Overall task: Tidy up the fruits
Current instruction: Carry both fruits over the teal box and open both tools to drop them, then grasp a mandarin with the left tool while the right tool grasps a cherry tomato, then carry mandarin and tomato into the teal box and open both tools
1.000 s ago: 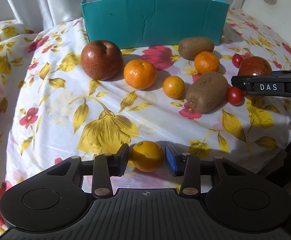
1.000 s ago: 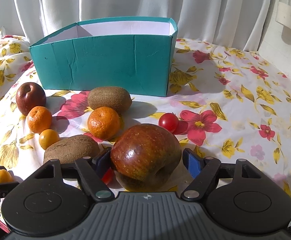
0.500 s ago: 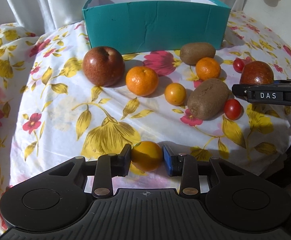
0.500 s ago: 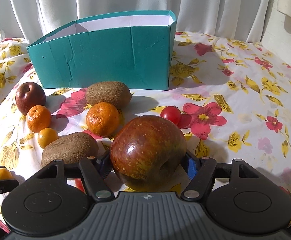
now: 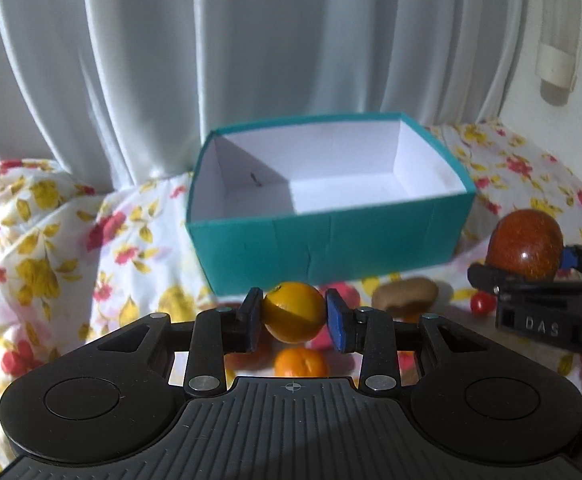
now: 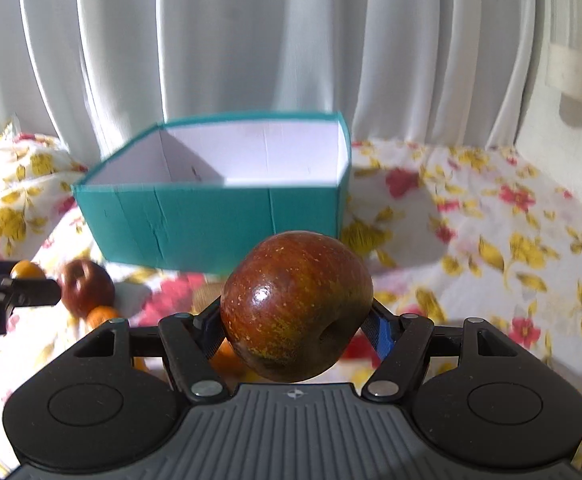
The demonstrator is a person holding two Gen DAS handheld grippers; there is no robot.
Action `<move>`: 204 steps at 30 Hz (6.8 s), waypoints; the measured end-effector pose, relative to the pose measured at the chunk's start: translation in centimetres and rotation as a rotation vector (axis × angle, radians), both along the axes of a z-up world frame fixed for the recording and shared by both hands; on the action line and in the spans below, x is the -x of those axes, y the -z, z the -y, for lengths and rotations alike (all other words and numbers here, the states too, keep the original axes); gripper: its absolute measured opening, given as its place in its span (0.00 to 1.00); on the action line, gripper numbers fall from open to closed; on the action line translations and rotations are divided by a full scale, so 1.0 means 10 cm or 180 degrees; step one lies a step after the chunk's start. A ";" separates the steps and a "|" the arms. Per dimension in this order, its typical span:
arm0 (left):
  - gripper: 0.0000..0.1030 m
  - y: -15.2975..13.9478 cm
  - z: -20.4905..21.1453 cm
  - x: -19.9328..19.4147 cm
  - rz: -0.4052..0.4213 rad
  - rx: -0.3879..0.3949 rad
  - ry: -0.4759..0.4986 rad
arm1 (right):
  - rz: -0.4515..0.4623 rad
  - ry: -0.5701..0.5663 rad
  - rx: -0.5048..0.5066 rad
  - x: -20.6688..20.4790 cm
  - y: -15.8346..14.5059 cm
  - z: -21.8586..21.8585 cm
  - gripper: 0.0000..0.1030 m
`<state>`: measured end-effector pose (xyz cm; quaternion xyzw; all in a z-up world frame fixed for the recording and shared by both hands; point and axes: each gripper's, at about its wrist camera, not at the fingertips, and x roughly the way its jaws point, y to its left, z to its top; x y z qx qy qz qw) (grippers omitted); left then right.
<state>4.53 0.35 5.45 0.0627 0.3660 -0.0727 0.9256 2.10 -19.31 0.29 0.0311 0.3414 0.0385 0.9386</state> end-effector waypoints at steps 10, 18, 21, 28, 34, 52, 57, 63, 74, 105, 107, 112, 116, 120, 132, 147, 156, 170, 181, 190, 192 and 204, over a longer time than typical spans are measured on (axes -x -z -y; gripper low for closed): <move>0.36 -0.21 -0.08 -0.81 0.0211 0.0083 -0.0399 | 0.0590 -0.0005 0.0132 -0.72 -0.45 -0.17 0.68; 0.36 0.00 -0.14 -1.01 0.0092 0.0007 -0.0394 | 0.0427 0.0082 0.0135 -0.95 -0.14 -0.26 0.68; 0.36 0.08 -0.14 -1.07 0.0031 -0.0002 -0.0377 | 0.0443 0.0096 0.0197 -0.95 -0.08 -0.28 0.68; 0.36 0.27 -0.10 -1.22 -0.0114 -0.0005 -0.0273 | 0.0458 0.0124 0.0331 -1.02 -0.05 -0.31 0.68; 0.36 0.40 -0.10 -1.32 -0.0230 0.0019 -0.0204 | 0.0427 0.0174 0.0391 -1.08 -0.03 -0.34 0.68; 0.57 0.59 -0.09 -1.47 -0.0338 -0.0003 -0.0073 | 0.0213 0.0295 0.0399 -1.19 0.11 -0.38 0.68; 0.69 0.45 -0.18 -1.39 -0.0136 0.0159 -0.0043 | 0.0634 0.0298 0.0700 -1.07 -0.05 -0.45 0.82; 0.77 0.20 -0.37 -1.10 0.0205 0.0324 -0.0057 | 0.0896 0.0385 0.0582 -0.79 -0.27 -0.30 0.97; 0.81 0.33 -0.53 -0.42 0.0291 0.0086 -0.0124 | 0.1143 0.0427 0.0578 0.11 -0.21 -0.28 1.00; 0.81 0.93 -0.31 0.37 -0.0173 -0.0188 0.0159 | -0.0147 -0.0202 0.0226 0.65 0.57 -0.52 0.61; 0.81 0.94 -0.29 0.38 -0.0179 -0.0198 0.0175 | -0.0164 -0.0232 0.0232 0.65 0.59 -0.53 0.60; 0.81 0.97 -0.24 0.37 -0.0180 -0.0214 0.0191 | -0.0236 -0.0313 0.0220 0.64 0.65 -0.55 0.47; 0.80 1.00 -0.21 0.35 -0.0182 -0.0226 0.0210 | -0.0275 -0.0369 0.0213 0.61 0.70 -0.56 0.40; 0.76 1.05 -0.16 0.28 -0.0184 -0.0229 0.0234 | -0.0292 -0.0405 0.0202 0.59 0.72 -0.56 0.34; 0.58 1.26 -0.09 0.00 -0.0382 -0.0119 0.0309 | -0.0275 -0.0443 0.0240 0.55 0.73 -0.55 0.32; 0.50 1.26 -0.11 -0.03 -0.0409 -0.0006 0.0388 | -0.0271 -0.0414 0.0245 0.52 0.72 -0.53 0.26; 0.49 1.03 -0.10 0.09 -0.0363 0.0048 0.0462 | -0.0140 -0.0269 0.0287 0.51 0.53 -0.40 0.26; 0.49 -0.16 -0.02 -0.26 0.0188 0.0071 0.0019 | 0.0763 -0.0136 0.0373 0.04 -0.46 -0.26 0.26; 0.50 -0.57 -0.06 -0.66 0.0431 0.0050 -0.0346 | 0.1067 0.0032 0.0118 -0.43 -1.07 -0.31 0.26; 0.50 -0.34 -0.19 -0.79 0.0246 0.0056 -0.0373 | 0.0901 0.0087 0.0021 -0.62 -0.93 -0.36 0.26; 0.50 -0.29 -0.22 -0.82 0.0207 0.0057 -0.0371 | 0.0860 0.0105 0.0016 -0.62 -0.90 -0.37 0.26; 0.50 -0.06 -0.29 -1.07 0.0033 0.0082 -0.0327 | 0.0622 0.0162 0.0080 -0.83 -0.66 -0.45 0.26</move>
